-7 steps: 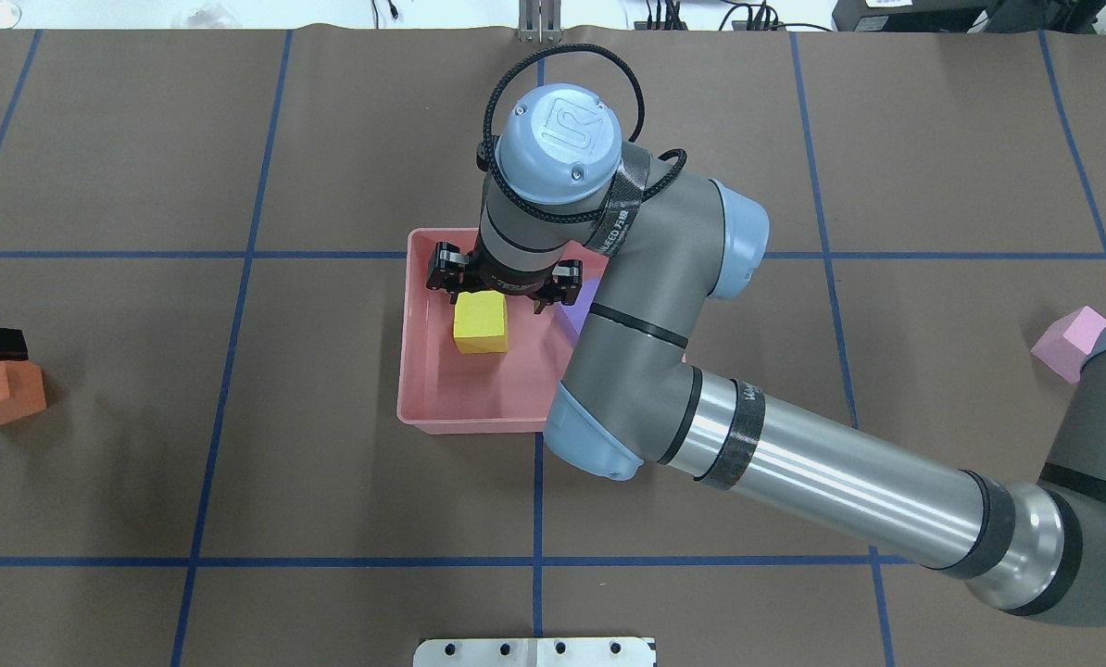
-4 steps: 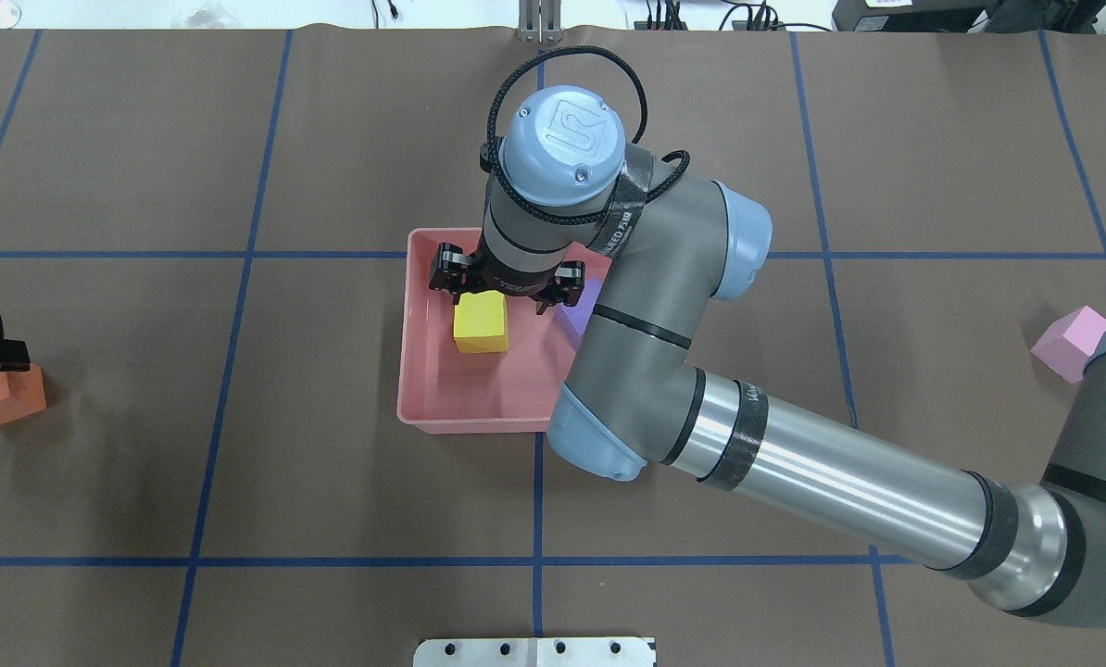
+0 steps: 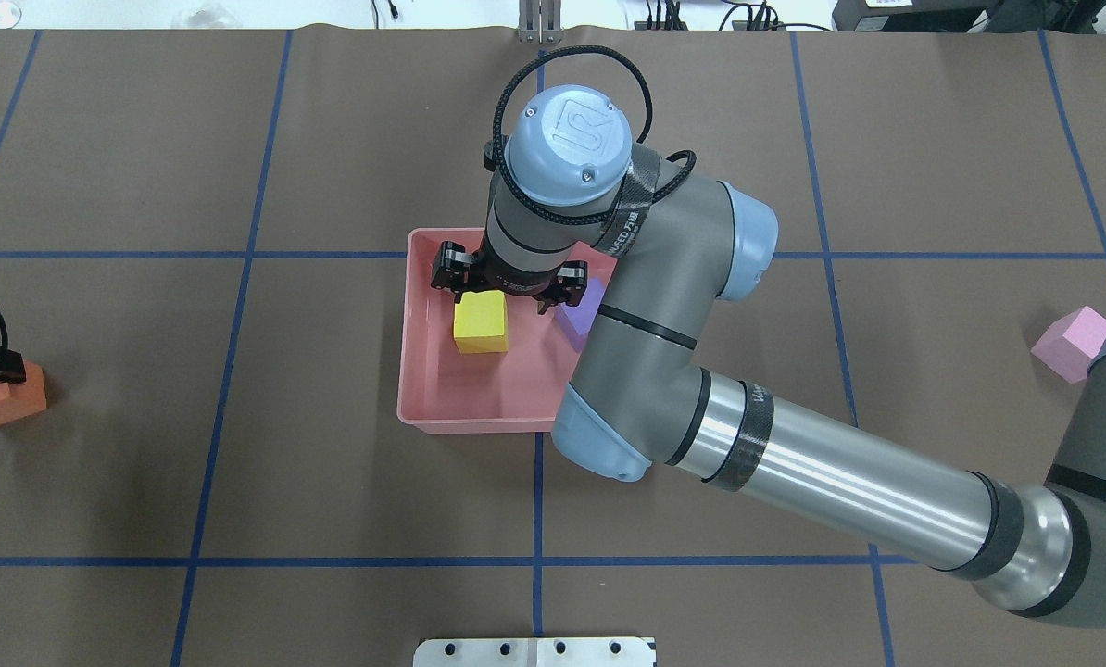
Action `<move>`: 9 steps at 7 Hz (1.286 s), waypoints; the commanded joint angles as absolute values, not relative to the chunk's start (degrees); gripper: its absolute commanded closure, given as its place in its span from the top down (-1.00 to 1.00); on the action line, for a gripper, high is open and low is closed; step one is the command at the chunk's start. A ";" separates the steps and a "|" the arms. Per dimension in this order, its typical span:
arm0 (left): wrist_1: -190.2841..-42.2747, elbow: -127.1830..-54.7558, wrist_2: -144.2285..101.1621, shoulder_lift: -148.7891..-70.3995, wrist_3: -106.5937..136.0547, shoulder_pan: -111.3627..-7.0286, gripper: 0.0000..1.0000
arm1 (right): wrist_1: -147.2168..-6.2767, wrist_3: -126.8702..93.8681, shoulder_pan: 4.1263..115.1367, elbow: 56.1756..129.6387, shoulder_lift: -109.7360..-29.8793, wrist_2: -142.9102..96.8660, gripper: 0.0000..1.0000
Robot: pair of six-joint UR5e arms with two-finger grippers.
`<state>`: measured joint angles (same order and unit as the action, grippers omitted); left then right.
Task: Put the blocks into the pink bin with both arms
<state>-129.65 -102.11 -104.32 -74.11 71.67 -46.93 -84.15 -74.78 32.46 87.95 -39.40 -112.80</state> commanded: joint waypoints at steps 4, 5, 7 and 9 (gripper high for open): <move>-106.81 -118.44 -113.62 -82.01 71.19 -56.05 -1.00 | -87.45 -66.67 45.32 105.11 -56.74 -119.96 0.98; -94.95 -120.91 -116.51 -91.75 71.37 -57.47 -1.00 | -87.54 -60.27 47.87 106.07 -60.52 -120.06 0.98; -76.45 -121.65 -116.98 -110.04 73.55 -57.22 -1.00 | -87.45 -42.97 51.66 108.88 -70.52 -120.41 0.98; -71.38 -117.53 -117.07 -123.25 85.80 -54.08 -1.00 | -87.28 -26.53 57.36 108.99 -78.19 -121.46 0.98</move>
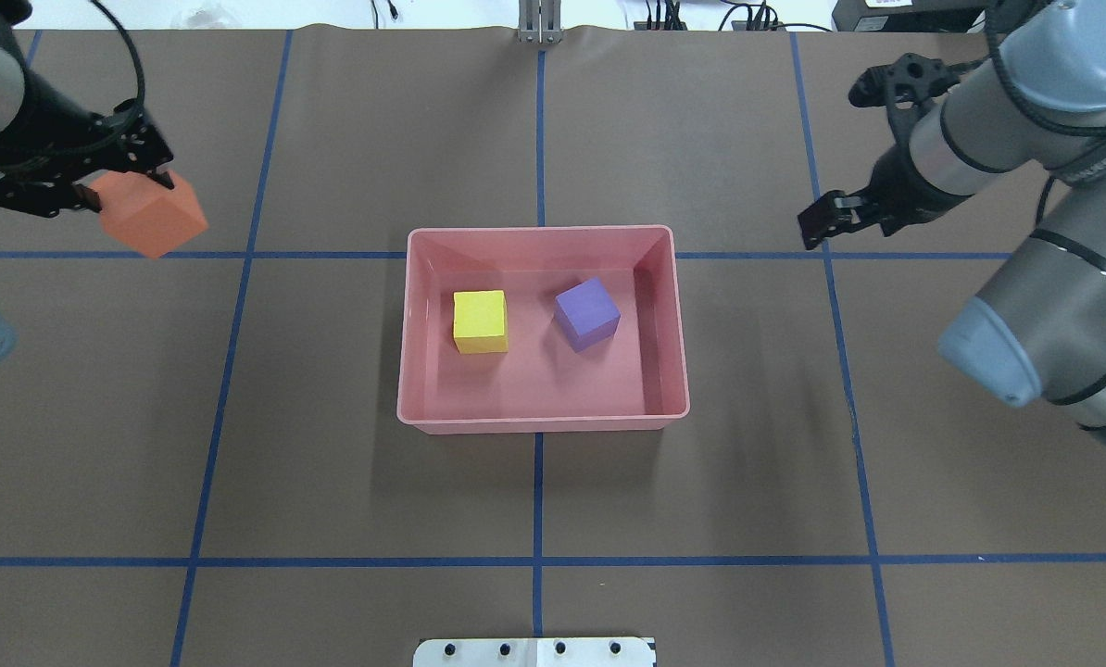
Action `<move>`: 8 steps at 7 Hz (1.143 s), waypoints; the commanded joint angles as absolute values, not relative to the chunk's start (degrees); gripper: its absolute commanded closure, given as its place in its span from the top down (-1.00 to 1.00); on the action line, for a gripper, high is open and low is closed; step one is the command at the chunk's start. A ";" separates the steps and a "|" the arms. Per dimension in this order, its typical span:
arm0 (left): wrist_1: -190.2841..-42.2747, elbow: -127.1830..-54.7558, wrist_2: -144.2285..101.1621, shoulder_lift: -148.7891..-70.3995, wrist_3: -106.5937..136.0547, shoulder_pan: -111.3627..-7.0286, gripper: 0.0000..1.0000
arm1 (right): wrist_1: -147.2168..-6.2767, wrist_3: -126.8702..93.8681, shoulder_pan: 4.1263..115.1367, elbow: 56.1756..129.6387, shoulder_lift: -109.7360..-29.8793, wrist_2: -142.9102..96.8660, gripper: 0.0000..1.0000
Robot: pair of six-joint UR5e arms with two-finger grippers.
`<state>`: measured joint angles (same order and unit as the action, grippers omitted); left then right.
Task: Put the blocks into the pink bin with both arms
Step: 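Lift the orange block with the left gripper while the right arm withdraws, then place orange block in bin with left gripper while right grasps light pink block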
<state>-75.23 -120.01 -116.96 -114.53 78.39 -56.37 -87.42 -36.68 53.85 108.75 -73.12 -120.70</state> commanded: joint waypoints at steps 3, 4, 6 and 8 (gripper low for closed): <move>-71.72 -108.58 -112.71 -136.80 100.69 -42.14 -1.00 | -86.92 -5.78 64.93 107.68 -87.25 -124.62 0.98; -72.15 -106.54 -108.15 -137.89 101.16 -38.88 -1.00 | -86.49 -0.84 65.91 106.62 -89.10 -125.76 0.98; -74.18 -104.68 -105.40 -137.99 101.34 -36.23 -1.00 | -83.08 9.96 68.29 101.11 -91.40 -130.15 0.98; -75.93 -104.07 -103.11 -138.08 104.58 -33.76 -1.00 | -75.45 11.77 68.20 94.96 -92.37 -130.25 0.98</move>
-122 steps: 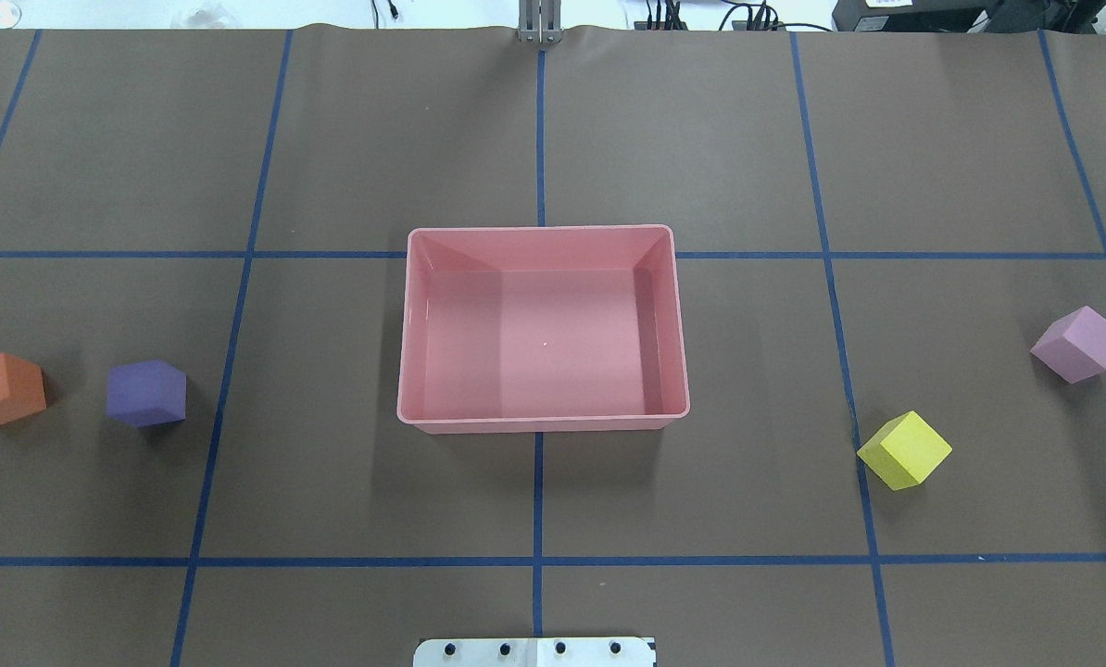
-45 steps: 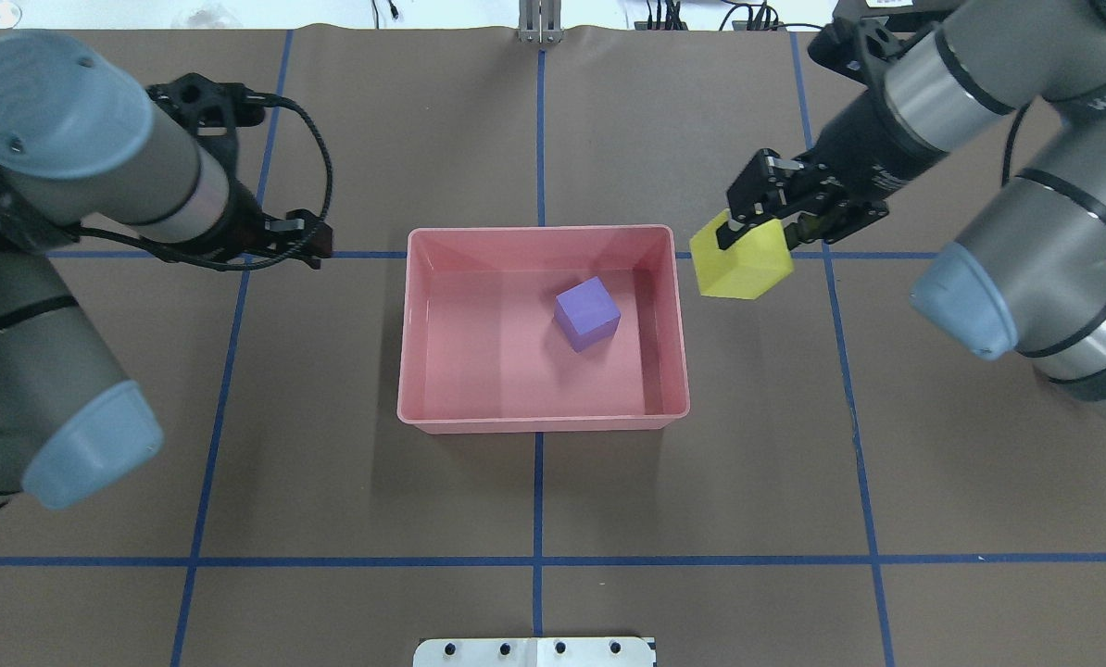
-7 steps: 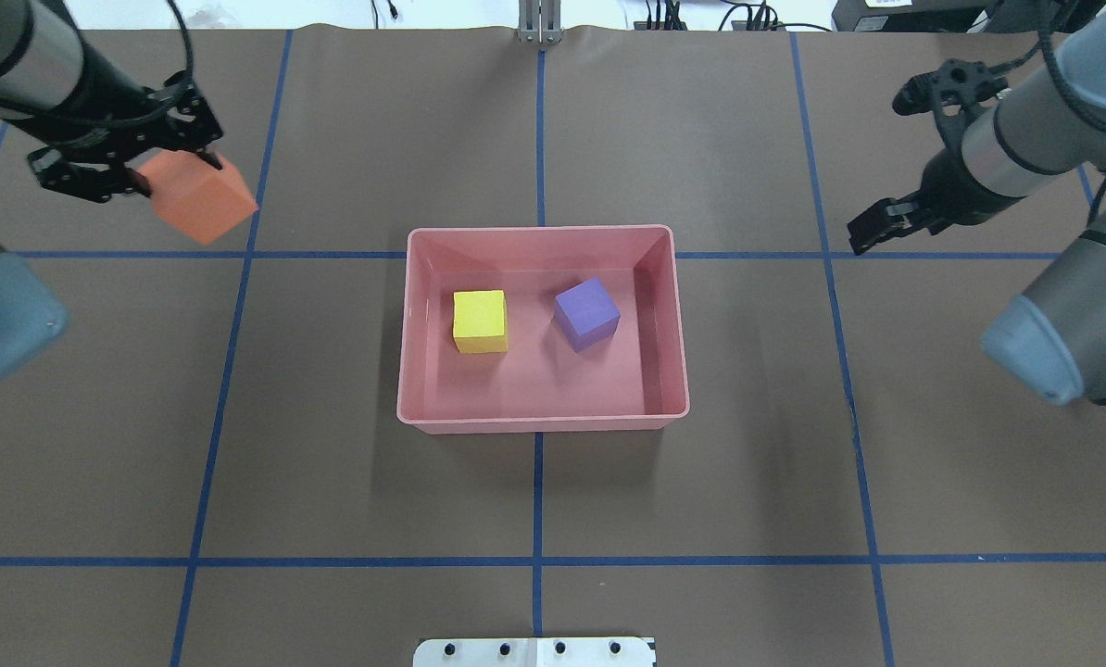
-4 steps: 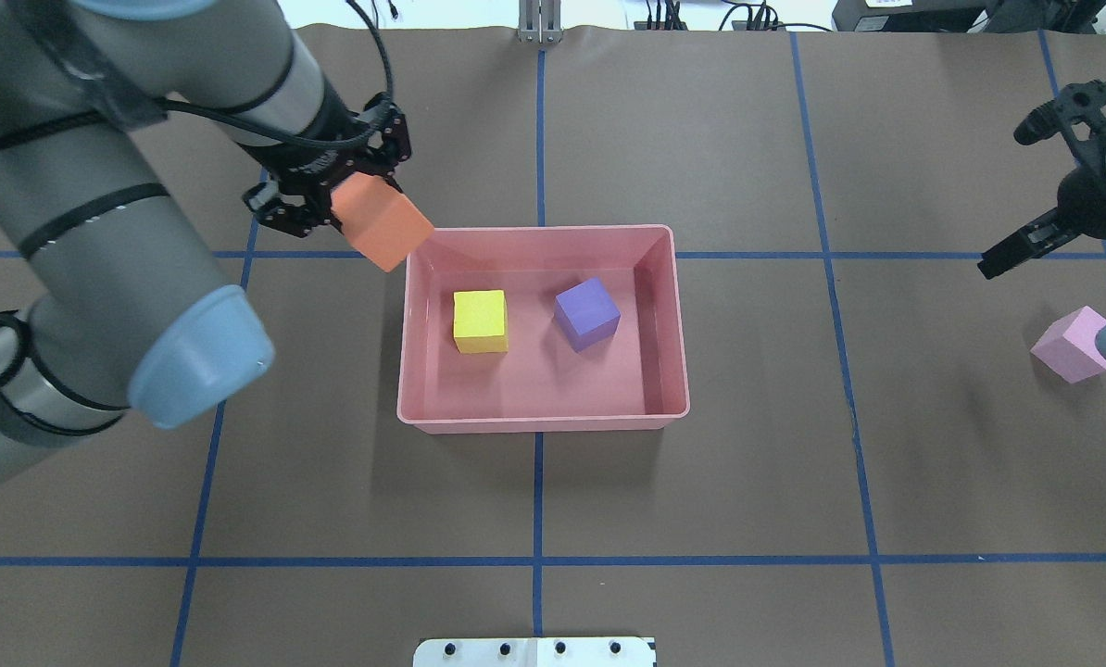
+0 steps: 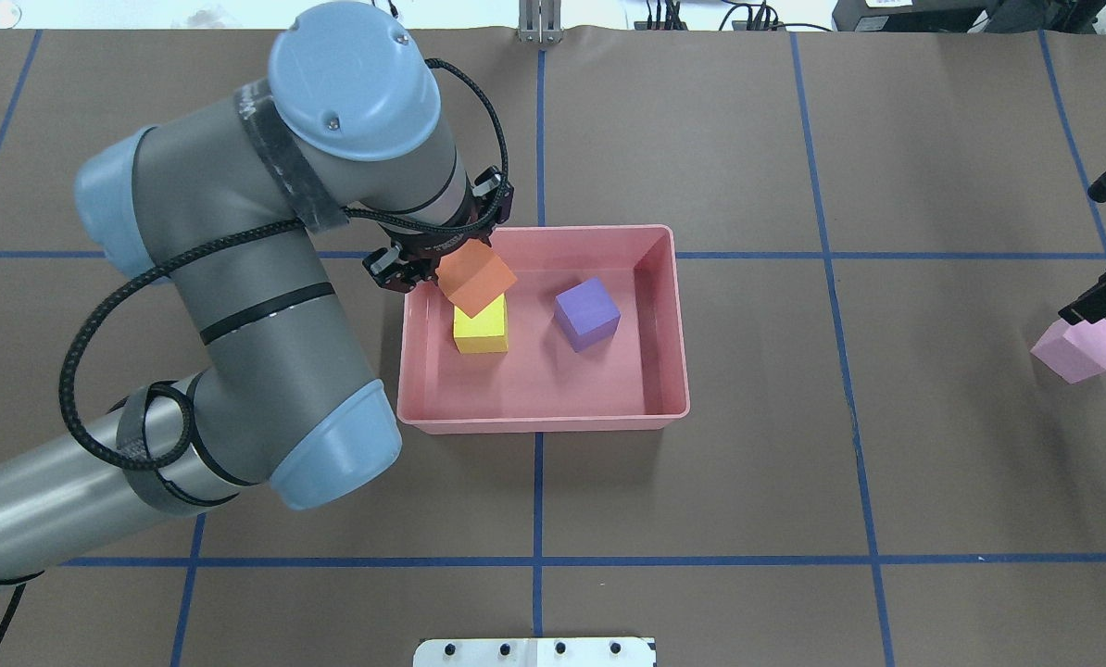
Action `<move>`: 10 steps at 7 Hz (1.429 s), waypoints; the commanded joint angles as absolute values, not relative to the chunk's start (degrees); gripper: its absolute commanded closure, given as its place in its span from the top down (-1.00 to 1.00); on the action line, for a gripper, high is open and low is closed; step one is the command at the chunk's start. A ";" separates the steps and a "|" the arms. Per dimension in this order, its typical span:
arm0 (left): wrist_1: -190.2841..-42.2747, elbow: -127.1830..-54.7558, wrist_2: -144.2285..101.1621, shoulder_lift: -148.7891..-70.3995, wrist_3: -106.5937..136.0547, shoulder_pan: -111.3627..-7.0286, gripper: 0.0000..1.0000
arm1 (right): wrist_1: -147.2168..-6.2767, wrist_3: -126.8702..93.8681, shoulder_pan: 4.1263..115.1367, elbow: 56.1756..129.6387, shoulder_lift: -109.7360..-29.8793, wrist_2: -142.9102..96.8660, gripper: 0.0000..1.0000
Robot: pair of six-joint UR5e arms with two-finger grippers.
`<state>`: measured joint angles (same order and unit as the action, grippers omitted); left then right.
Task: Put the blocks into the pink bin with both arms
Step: 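Place orange block in bin with left gripper while right grasps light pink block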
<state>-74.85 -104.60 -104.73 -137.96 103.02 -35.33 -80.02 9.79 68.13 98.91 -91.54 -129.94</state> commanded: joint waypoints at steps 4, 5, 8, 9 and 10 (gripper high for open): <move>-75.94 -103.89 -101.43 -137.81 104.59 -31.20 -1.00 | -70.31 11.17 68.12 89.12 -92.29 -130.17 0.99; -75.94 -103.80 -101.43 -137.81 104.50 -31.20 -1.00 | -70.31 10.99 68.12 89.21 -92.20 -130.25 0.98; -75.94 -103.27 -101.43 -137.64 104.41 -31.20 -1.00 | -70.31 10.99 68.12 89.12 -92.37 -130.95 0.98; -75.94 -103.27 -101.43 -137.64 104.41 -31.11 -1.00 | -70.40 10.99 68.12 89.12 -92.46 -131.83 0.99; -75.94 -103.27 -101.43 -137.64 104.41 -31.11 -1.00 | -70.40 10.99 68.03 89.12 -92.46 -133.49 0.98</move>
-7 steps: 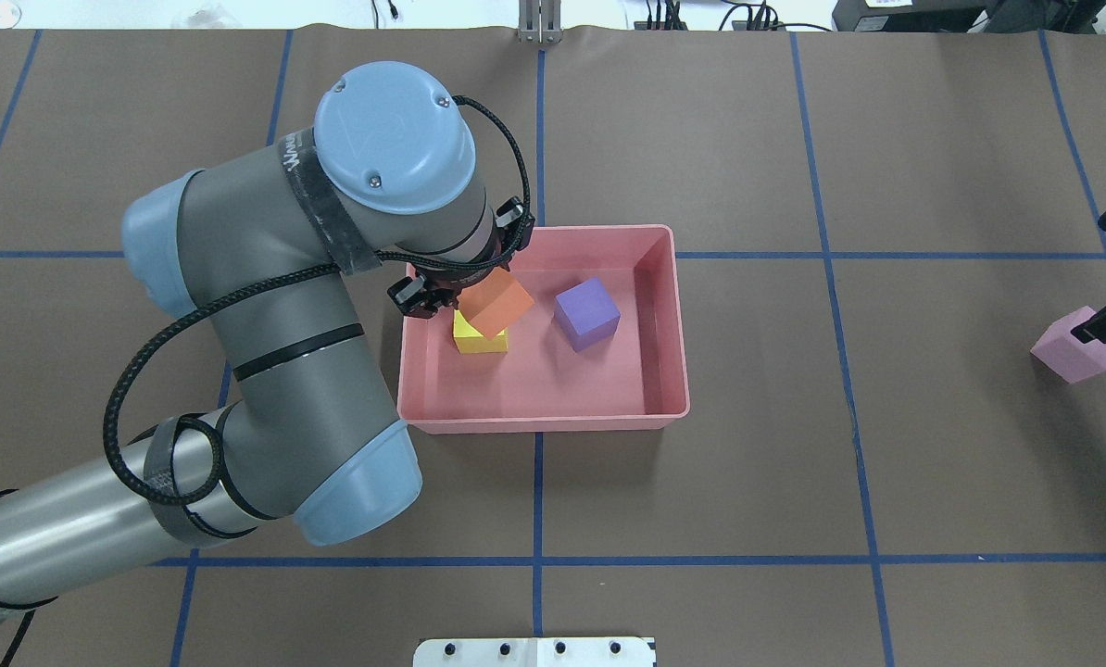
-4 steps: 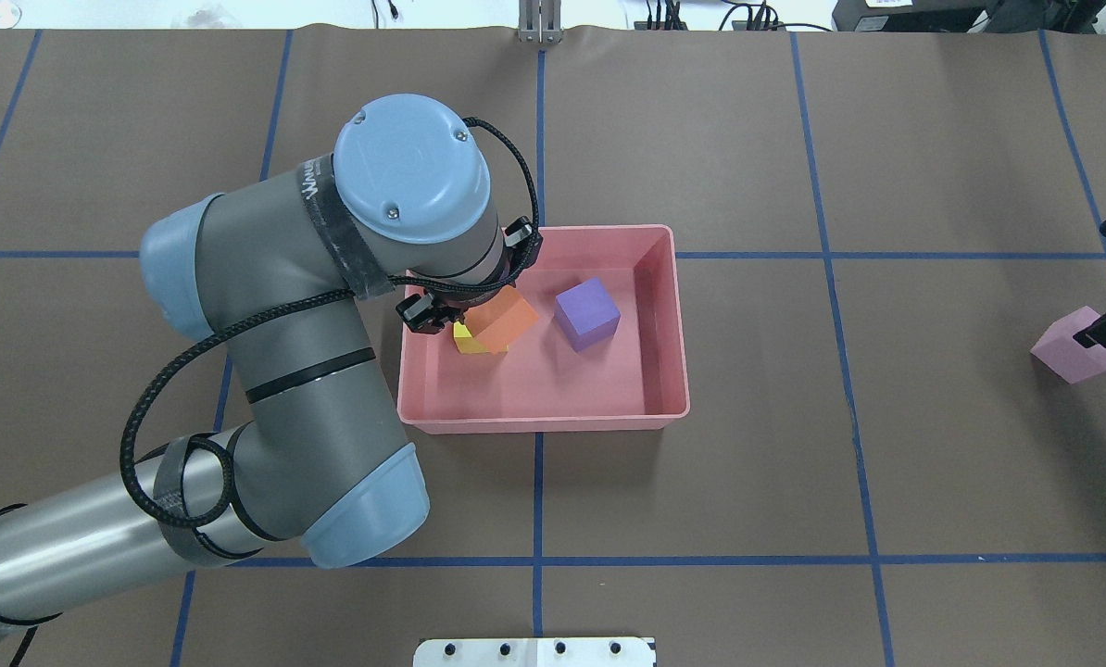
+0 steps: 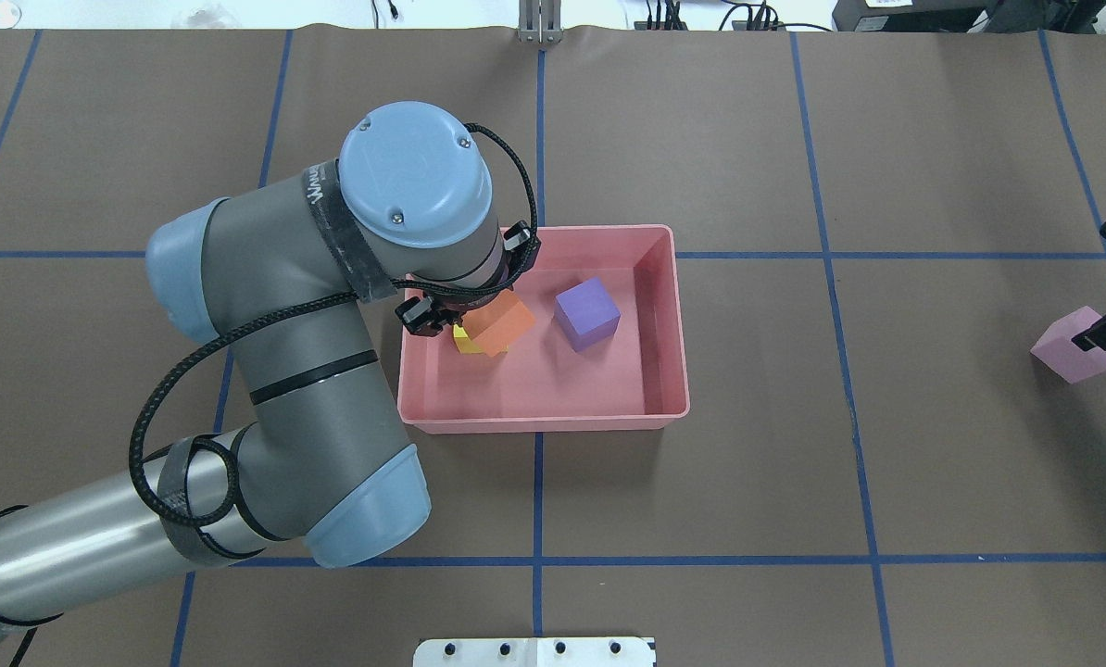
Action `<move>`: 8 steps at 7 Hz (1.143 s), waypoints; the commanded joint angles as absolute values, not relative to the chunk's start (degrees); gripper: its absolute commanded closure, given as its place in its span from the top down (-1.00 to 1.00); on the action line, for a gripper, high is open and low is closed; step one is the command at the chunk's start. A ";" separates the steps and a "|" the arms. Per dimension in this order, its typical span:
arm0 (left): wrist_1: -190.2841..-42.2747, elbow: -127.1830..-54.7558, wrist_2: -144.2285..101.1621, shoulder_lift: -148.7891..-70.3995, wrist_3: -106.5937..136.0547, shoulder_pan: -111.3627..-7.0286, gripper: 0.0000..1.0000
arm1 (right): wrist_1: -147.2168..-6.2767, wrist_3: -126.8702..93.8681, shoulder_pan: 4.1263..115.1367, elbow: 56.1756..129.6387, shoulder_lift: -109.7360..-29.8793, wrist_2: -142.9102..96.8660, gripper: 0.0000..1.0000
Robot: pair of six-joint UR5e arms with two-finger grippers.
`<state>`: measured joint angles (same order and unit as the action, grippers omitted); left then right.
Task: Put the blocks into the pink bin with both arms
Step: 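Place orange block in bin with left gripper while right grasps light pink block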
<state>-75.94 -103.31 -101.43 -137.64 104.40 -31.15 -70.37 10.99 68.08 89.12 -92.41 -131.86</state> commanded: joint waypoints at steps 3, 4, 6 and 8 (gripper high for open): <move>-76.20 -103.27 -101.43 -137.64 104.50 -31.11 -1.00 | -70.31 11.08 66.80 88.24 -92.55 -132.98 0.98; -76.38 -103.18 -101.43 -137.55 104.24 -31.11 -1.00 | -70.31 11.07 65.93 87.55 -92.29 -132.89 0.98; -76.38 -102.66 -101.43 -137.90 103.98 -31.11 -1.00 | -70.31 10.81 64.69 85.70 -91.24 -132.89 0.30; -77.86 -102.74 -101.51 -137.64 103.28 -31.11 -0.63 | -70.84 10.02 64.69 86.04 -89.74 -132.98 -1.00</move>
<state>-76.78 -102.71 -101.44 -137.77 103.75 -31.11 -70.61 10.36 64.79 85.83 -90.49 -132.91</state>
